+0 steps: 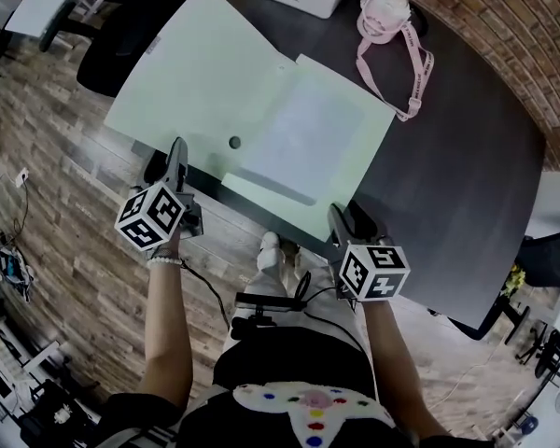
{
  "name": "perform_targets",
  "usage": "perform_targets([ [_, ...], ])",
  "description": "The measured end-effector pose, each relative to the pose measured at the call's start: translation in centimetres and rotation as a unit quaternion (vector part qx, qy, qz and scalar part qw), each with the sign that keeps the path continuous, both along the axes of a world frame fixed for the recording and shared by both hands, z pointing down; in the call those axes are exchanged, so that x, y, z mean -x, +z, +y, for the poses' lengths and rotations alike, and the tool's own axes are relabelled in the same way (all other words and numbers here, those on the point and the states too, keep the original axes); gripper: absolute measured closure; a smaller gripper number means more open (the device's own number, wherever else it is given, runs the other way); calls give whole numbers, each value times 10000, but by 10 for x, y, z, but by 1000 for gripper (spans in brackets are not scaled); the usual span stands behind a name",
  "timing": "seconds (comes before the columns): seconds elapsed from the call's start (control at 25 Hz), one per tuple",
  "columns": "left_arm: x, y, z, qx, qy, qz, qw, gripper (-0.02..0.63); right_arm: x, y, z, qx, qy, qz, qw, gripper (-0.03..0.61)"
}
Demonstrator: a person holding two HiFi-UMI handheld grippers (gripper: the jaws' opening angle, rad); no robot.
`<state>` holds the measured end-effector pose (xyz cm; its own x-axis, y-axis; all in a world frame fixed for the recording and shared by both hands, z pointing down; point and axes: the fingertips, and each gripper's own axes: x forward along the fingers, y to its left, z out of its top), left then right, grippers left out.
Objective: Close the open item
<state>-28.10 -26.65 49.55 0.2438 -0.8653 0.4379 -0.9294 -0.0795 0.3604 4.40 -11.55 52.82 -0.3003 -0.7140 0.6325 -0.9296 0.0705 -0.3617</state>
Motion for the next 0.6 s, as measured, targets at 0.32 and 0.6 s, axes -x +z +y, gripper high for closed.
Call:
perform_targets([
  [0.32,-9,-18,11,-182,210,-98,9996,574,-1,1,2,-64,-61,-15,10000,410],
  [0.6,-40,-41,26,-552,750,-672,9934,600,-3,1,3,-127,-54,-181,9997,410],
])
